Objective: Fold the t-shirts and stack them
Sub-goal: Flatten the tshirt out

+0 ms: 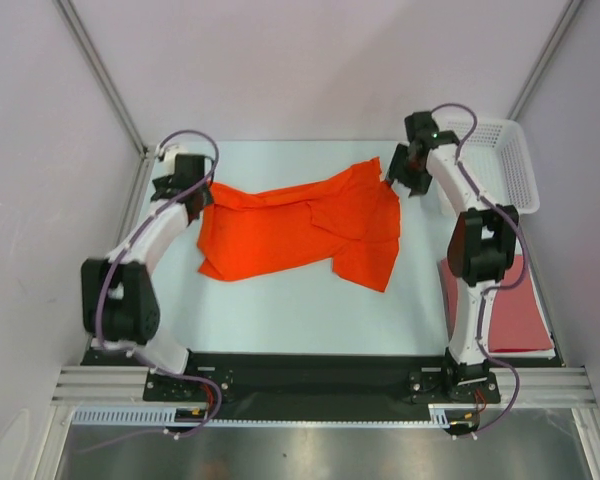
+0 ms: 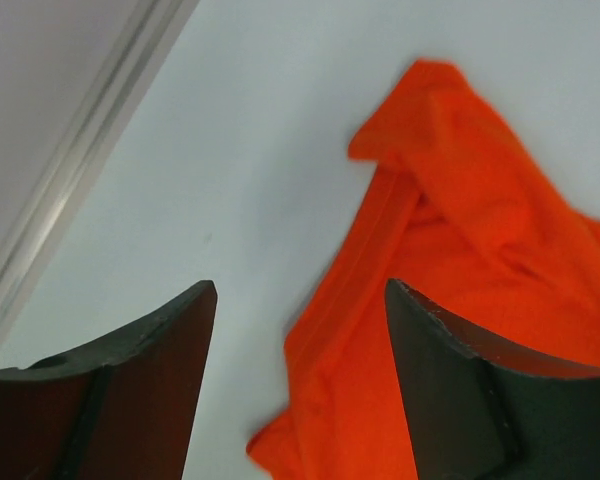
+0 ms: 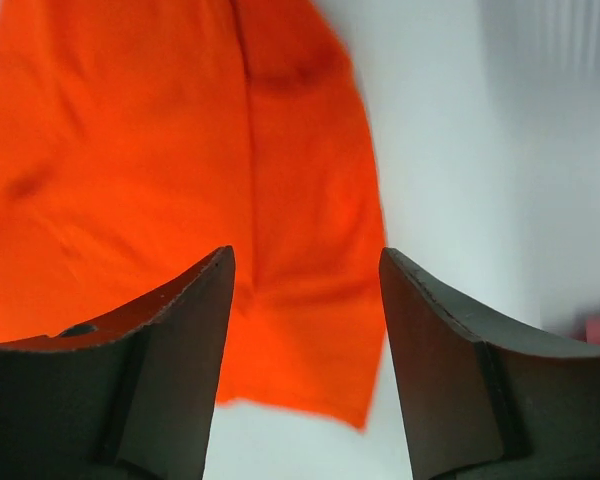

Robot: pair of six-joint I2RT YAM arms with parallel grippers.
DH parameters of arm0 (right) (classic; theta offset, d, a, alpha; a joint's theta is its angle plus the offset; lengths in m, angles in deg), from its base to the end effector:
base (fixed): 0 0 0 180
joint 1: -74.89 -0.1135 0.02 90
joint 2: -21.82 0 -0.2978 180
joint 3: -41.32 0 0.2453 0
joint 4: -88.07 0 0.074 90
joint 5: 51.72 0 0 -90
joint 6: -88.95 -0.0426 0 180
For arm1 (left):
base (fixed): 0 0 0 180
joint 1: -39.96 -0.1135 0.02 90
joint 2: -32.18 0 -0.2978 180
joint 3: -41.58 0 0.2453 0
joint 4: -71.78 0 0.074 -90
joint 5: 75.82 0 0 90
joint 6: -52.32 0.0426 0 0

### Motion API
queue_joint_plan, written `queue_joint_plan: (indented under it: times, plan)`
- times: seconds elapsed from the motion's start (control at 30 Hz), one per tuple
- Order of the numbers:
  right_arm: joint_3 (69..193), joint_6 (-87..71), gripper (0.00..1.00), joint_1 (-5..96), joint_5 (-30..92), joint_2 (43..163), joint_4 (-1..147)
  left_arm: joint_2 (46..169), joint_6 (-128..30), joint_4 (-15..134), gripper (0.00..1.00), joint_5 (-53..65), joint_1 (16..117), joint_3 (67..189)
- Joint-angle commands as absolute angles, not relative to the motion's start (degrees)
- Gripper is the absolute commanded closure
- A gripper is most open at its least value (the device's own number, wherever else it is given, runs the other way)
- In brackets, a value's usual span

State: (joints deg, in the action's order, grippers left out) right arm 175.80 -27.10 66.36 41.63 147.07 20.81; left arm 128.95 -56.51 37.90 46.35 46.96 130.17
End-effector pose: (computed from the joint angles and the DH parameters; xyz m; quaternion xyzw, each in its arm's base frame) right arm 0.4906 0.0711 0.2972 0.1543 0.9485 0.0550 0.2712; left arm 0.3796 -0.0238 0.3006 -0.2024 0.8617 0.1595 0.4371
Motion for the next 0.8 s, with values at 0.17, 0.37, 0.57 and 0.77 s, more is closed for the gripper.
queue_joint_plan:
  times: [0.17, 0.37, 0.57, 0.77]
  plan:
    - [146.8, -28.8, 0.34, 57.5, 40.8, 119.0, 21.3, 105.3, -78.1, 22.0, 0.42, 31.4, 41.6, 109.0]
    - [129.3, -34.4, 0.36, 55.6, 34.9, 106.3, 26.8, 102.3, -84.8, 23.3, 0.56, 21.9, 35.0, 100.2]
    - [124.9, -34.4, 0.37, 55.8, 34.8, 102.7, 26.3, 107.4, -83.5, 27.1, 0.47, 15.8, 32.7, 99.0]
    - [122.4, -35.0, 0.38, 56.0, 34.2, 100.0, 26.8, 109.0, -83.0, 30.4, 0.48, 15.8, 32.7, 97.0]
